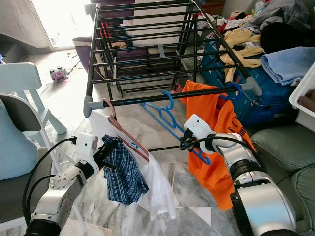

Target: Hang hanger

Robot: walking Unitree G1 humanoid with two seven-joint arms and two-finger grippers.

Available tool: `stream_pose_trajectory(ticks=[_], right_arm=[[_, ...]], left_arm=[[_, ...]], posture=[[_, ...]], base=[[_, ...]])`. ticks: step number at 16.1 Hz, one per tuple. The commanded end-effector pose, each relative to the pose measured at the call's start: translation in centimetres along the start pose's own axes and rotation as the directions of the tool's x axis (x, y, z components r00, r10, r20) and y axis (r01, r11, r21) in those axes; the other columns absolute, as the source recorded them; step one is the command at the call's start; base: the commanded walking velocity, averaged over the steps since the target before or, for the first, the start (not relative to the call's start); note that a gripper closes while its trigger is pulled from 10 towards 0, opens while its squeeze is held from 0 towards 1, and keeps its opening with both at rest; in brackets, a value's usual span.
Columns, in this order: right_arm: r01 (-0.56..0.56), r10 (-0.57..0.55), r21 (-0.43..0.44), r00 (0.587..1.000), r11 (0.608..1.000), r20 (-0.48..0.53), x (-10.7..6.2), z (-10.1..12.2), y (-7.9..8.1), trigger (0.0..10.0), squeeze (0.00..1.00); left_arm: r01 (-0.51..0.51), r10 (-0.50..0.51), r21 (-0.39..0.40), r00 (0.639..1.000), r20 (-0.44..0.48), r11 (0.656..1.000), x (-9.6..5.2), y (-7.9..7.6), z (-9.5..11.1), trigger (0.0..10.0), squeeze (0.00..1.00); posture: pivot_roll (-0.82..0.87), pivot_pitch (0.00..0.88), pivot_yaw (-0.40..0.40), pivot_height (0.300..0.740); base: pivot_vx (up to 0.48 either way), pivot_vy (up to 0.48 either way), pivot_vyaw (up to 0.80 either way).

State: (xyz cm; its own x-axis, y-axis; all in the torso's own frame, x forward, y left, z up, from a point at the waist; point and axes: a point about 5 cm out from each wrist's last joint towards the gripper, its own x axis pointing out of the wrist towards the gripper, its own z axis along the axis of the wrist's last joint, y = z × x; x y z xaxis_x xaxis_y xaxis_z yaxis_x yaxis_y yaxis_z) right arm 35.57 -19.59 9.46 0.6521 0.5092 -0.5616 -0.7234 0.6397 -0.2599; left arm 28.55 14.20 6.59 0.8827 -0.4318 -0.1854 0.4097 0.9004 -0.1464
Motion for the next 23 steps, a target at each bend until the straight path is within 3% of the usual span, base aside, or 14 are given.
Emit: stream_pose_trajectory(ticks=[1, 8, 11, 13, 14, 17, 20, 22, 23], right_arm=[[0.006, -0.006, 0.004, 1.000, 1.000, 0.002, 0.0, 0.0, 0.0, 0.0, 0.00], [0.019, -0.025, 0.092, 0.997, 0.996, 0.071, 1.0, 0.0, 1.3, 0.0, 0.00], [0.121, -0.146, 0.174, 0.980, 0.977, 0.136, 1.5, 0.6, 1.4, 0.0, 0.00], [0.193, -0.246, 0.242, 0.945, 0.951, 0.216, 1.8, 1.3, 1.7, 0.0, 0.00], [0.208, -0.285, 0.283, 0.920, 0.936, 0.267, 2.1, 1.5, 2.7, 10.0, 0.00], [0.279, -0.391, 0.350, 0.867, 0.894, 0.309, 2.0, 1.1, 4.4, 10.0, 0.00], [0.342, -0.472, 0.443, 0.853, 0.828, 0.223, 1.4, -1.0, 6.0, 10.0, 0.00], [0.383, -0.494, 0.440, 0.853, 0.812, 0.168, 1.1, -1.8, 6.2, 10.0, 0.00], [0.414, -0.520, 0.463, 0.845, 0.784, 0.124, 0.6, -2.4, 5.9, 10.0, 0.00]], left_arm=[[0.001, -0.001, 0.019, 1.000, 0.012, 1.000, 0.1, -0.1, 0.4, 10.0, 0.00], [0.001, -0.001, 0.016, 1.000, 0.012, 1.000, 0.1, -0.2, 0.3, 10.0, 0.00], [-0.006, 0.006, 0.018, 1.000, 0.013, 1.000, 0.0, -0.1, 0.3, 10.0, 0.00], [-0.037, 0.037, 0.014, 0.999, 0.013, 0.999, -0.2, 0.1, 0.1, 10.0, 0.00], [-0.054, 0.054, 0.014, 0.998, 0.018, 0.998, -0.3, 0.2, 0.1, 10.0, 0.00], [-0.080, 0.080, 0.017, 0.997, 0.023, 0.997, -0.5, 0.5, 0.0, 10.0, 0.00], [-0.130, 0.128, 0.048, 0.991, 0.029, 0.990, -0.2, 0.7, 0.2, 10.0, 0.00], [-0.135, 0.133, 0.060, 0.991, 0.029, 0.989, -0.3, 0.7, 0.2, 10.0, 0.00], [-0.129, 0.128, 0.064, 0.992, 0.021, 0.990, -0.3, 0.6, 0.0, 10.0, 0.00]], posture=[[-0.09, 0.000, 0.029, 0.740], [-0.09, 0.000, 0.029, 0.740], [-0.10, 0.000, 0.026, 0.740], [-0.09, 0.000, 0.023, 0.740], [-0.09, 0.000, 0.025, 0.740], [-0.10, 0.000, 0.031, 0.740], [-0.11, 0.000, 0.040, 0.740], [-0.11, 0.000, 0.042, 0.740], [-0.11, 0.000, 0.039, 0.740]], base=[[0.000, 0.000, 0.00], [0.000, 0.000, 0.00], [0.000, 0.000, 0.00], [0.000, 0.000, 0.00], [0.000, 0.000, 0.00], [0.000, 0.000, 0.00], [0.000, 0.000, 0.00], [0.000, 0.000, 0.00], [0.000, 0.000, 0.00]])
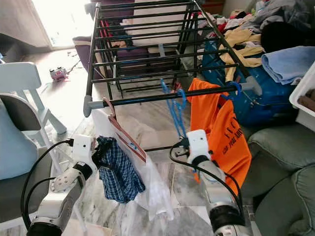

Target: Hang hanger

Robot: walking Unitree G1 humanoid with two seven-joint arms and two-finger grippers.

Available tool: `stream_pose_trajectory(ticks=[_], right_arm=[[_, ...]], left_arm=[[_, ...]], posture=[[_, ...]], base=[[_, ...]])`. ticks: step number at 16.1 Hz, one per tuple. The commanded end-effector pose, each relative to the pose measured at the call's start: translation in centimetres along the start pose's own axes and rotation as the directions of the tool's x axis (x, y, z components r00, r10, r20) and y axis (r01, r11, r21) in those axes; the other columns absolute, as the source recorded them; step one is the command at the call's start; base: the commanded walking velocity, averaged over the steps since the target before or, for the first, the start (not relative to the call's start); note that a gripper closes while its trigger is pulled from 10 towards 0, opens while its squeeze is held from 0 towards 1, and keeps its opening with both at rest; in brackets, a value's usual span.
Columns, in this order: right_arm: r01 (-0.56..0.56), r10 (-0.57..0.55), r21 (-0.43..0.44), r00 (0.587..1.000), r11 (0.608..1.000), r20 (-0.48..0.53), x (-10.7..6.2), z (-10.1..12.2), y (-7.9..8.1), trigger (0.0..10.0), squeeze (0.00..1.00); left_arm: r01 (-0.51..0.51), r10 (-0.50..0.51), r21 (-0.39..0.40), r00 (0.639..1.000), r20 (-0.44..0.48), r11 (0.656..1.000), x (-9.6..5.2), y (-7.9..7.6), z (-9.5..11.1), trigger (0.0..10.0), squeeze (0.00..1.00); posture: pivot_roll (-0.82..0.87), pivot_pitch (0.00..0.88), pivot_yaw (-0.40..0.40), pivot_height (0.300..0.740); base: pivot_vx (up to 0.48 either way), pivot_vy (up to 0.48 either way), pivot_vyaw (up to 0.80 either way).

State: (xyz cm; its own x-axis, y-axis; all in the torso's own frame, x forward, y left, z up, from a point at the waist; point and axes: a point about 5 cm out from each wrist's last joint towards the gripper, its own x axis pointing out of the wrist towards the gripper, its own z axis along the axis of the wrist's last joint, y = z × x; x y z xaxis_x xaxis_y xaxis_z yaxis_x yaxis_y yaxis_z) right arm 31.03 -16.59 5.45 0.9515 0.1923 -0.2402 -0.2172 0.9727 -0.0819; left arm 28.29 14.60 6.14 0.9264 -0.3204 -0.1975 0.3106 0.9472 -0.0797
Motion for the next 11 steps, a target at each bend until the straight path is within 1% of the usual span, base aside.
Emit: stream_pose_trajectory(ticks=[1, 2, 5, 6, 7, 8, 9, 11], right_arm=[[0.054, -0.053, 0.025, 0.998, 0.998, -0.026, -0.3, -0.1, -0.8, 10.0, 0.00], [0.063, -0.060, 0.058, 0.997, 0.996, -0.053, -0.4, -0.5, -1.0, 10.0, 0.00], [0.037, -0.036, 0.037, 0.999, 0.999, -0.037, -0.6, -0.2, -0.6, 10.0, 0.00], [0.040, -0.040, 0.045, 0.999, 0.998, -0.005, -0.7, 0.3, -0.5, 10.0, 0.00], [0.037, -0.037, 0.043, 0.999, 0.998, 0.007, -0.7, 0.5, -0.5, 10.0, 0.00], [0.022, -0.026, 0.043, 0.996, 0.999, 0.084, -0.7, 1.6, -0.2, 10.0, 0.00], [0.018, -0.021, 0.027, 0.994, 0.999, 0.104, -0.8, 2.0, -0.1, 10.0, 0.00], [0.021, -0.025, 0.038, 0.995, 0.999, 0.098, -1.0, 2.0, 0.0, 10.0, 0.00]], left_arm=[[-0.006, 0.006, 0.021, 1.000, 0.012, 1.000, 0.0, 0.2, 0.3, 10.0, 0.00], [0.007, -0.007, 0.023, 1.000, 0.009, 1.000, 0.0, -0.1, 0.2, 10.0, 0.00], [0.011, -0.011, 0.024, 1.000, 0.009, 1.000, 0.0, -0.4, 0.1, 10.0, 0.00], [0.013, -0.013, 0.021, 1.000, 0.009, 1.000, 0.0, -0.5, 0.0, 10.0, 0.00], [0.014, -0.014, 0.020, 1.000, 0.009, 1.000, 0.0, -0.5, 0.0, 10.0, 0.00], [0.013, -0.013, 0.018, 1.000, 0.010, 1.000, 0.0, -0.5, 0.1, 10.0, 0.00], [0.011, -0.011, 0.018, 1.000, 0.011, 1.000, 0.0, -0.5, 0.1, 10.0, 0.00], [0.015, -0.015, 0.017, 1.000, 0.010, 1.000, 0.1, -0.6, 0.1, 10.0, 0.00]], posture=[[-0.11, 0.000, 0.037, 0.740], [-0.11, 0.000, 0.033, 0.740], [-0.11, 0.000, 0.023, 0.740], [-0.11, 0.000, 0.019, 0.740], [-0.11, 0.000, 0.019, 0.740], [-0.11, 0.000, 0.019, 0.740], [-0.11, 0.000, 0.019, 0.740], [-0.11, 0.000, 0.017, 0.740]], base=[[0.000, 0.000, 0.00], [0.000, 0.000, 0.00], [0.000, 0.000, 0.00], [0.000, 0.000, 0.00], [0.000, 0.000, 0.00], [0.000, 0.000, 0.00], [0.000, 0.000, 0.00], [0.000, 0.000, 0.00]])
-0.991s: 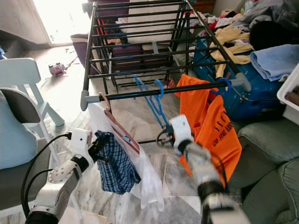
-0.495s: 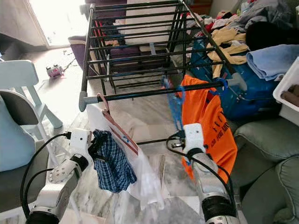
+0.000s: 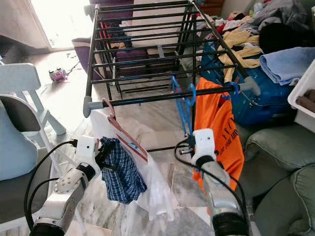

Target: Hang hanger

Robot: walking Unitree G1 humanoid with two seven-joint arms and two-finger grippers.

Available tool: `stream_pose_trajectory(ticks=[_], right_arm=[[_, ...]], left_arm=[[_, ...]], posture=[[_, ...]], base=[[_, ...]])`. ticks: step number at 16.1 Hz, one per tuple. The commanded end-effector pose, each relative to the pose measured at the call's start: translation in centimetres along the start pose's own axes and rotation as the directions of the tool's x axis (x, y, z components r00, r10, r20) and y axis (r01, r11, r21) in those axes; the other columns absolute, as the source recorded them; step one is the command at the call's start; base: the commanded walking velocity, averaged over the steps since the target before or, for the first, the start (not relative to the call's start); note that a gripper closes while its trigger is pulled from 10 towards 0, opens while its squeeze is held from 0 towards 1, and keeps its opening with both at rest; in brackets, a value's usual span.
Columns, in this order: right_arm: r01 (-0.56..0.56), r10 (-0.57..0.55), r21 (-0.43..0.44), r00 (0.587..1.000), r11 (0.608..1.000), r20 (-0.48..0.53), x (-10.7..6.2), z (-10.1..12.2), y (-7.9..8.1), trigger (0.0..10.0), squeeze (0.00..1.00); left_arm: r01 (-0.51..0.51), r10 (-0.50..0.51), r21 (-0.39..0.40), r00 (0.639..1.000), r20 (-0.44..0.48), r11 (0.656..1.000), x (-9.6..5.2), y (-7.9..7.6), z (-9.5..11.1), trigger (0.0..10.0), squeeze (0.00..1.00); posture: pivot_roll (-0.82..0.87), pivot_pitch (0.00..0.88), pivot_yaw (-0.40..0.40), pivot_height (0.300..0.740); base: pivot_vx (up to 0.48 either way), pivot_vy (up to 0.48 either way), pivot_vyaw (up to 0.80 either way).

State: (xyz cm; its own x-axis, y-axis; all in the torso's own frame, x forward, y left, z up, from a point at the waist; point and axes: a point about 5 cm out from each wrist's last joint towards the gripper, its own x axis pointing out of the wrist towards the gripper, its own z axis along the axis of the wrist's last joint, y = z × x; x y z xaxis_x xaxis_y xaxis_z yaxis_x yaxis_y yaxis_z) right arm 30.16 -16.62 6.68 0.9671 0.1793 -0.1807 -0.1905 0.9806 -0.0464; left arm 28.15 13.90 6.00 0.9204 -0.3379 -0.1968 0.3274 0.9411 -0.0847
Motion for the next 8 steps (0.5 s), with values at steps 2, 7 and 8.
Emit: stream_pose_trajectory(ticks=[2, 7, 8], right_arm=[[0.001, -0.001, -0.003, 1.000, 1.000, 0.026, 0.02, 0.91, 0.05, 10.0, 0.00], [0.004, -0.004, -0.003, 1.000, 1.000, 0.030, 0.04, 1.10, 0.02, 10.0, 0.00], [0.004, -0.004, -0.002, 1.000, 1.000, 0.027, 0.06, 1.13, 0.02, 10.0, 0.00]], left_arm=[[-0.001, 0.001, 0.019, 1.000, 0.010, 1.000, 0.07, 0.05, 0.28, 10.0, 0.00], [-0.001, 0.001, 0.024, 1.000, 0.012, 1.000, 0.32, 0.08, 0.46, 10.0, 0.00], [-0.002, 0.002, 0.024, 1.000, 0.013, 1.000, 0.36, 0.09, 0.50, 10.0, 0.00]], posture=[[-0.12, 0.000, 0.019, 0.740], [-0.12, 0.000, 0.019, 0.740], [-0.12, 0.000, 0.019, 0.740]], base=[[0.000, 0.000, 0.00], [-0.098, 0.000, 0.00], [-0.251, 0.000, 0.00]])
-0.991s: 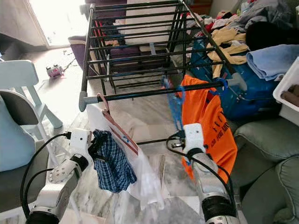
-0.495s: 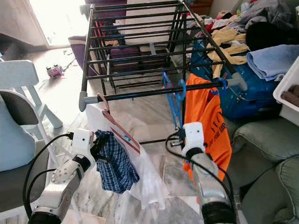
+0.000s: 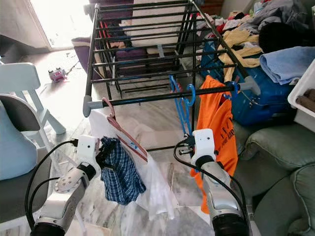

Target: Hang hanger

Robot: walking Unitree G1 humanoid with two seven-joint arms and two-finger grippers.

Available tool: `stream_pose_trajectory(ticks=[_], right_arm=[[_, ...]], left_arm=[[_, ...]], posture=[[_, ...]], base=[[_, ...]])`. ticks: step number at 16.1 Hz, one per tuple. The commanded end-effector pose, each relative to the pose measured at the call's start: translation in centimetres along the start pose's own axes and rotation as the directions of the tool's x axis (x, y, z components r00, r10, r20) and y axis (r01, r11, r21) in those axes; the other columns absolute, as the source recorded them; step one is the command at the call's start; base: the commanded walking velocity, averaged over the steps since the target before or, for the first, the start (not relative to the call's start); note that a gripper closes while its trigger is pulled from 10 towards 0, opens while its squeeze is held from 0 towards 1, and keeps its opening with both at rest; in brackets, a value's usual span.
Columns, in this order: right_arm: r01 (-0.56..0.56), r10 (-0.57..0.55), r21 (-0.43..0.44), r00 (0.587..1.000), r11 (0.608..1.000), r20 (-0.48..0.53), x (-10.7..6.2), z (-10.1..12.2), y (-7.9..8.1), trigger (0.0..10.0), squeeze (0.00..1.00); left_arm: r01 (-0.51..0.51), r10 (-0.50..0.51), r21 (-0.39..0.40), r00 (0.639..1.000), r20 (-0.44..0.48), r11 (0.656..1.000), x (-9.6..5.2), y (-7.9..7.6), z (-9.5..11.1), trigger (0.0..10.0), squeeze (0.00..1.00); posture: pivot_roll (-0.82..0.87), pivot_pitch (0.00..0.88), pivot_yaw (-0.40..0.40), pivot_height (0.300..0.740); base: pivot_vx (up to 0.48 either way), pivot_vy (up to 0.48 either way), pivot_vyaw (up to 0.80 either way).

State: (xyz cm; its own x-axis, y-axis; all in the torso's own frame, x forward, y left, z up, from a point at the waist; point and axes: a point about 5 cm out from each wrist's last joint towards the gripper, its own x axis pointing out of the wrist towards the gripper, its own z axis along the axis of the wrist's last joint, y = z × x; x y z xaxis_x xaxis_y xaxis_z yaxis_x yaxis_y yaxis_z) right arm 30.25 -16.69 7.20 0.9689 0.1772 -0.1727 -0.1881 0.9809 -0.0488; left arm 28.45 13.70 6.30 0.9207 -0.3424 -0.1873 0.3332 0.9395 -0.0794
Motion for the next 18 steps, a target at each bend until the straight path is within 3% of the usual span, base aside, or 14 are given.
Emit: stream_pose_trajectory(ticks=[1, 7, 18], right_arm=[[0.000, 0.000, 0.003, 1.000, 1.000, 0.013, 0.12, 0.55, 0.13, 10.0, 0.00], [-0.010, 0.010, 0.007, 0.999, 1.000, -0.037, -0.84, -0.14, -0.42, 10.0, 0.00], [-0.017, 0.017, 0.006, 0.999, 1.000, -0.051, -0.66, 0.04, -0.23, 10.0, 0.00]], left_arm=[[-0.007, 0.007, 0.018, 1.000, 0.004, 1.000, 0.10, 0.22, 0.16, 10.0, 0.00], [-0.005, 0.004, 0.024, 1.000, 0.005, 1.000, 0.27, 0.25, 0.25, 10.0, 0.00], [-0.005, 0.004, 0.031, 1.000, 0.008, 1.000, 0.52, 0.29, 0.33, 10.0, 0.00]], posture=[[-0.12, 0.000, 0.018, 0.740], [-0.12, 0.000, 0.021, 0.740], [-0.12, 0.000, 0.021, 0.740]], base=[[-0.251, 0.000, 0.00], [-0.256, 0.000, 0.00], [-0.262, 0.000, 0.00]])
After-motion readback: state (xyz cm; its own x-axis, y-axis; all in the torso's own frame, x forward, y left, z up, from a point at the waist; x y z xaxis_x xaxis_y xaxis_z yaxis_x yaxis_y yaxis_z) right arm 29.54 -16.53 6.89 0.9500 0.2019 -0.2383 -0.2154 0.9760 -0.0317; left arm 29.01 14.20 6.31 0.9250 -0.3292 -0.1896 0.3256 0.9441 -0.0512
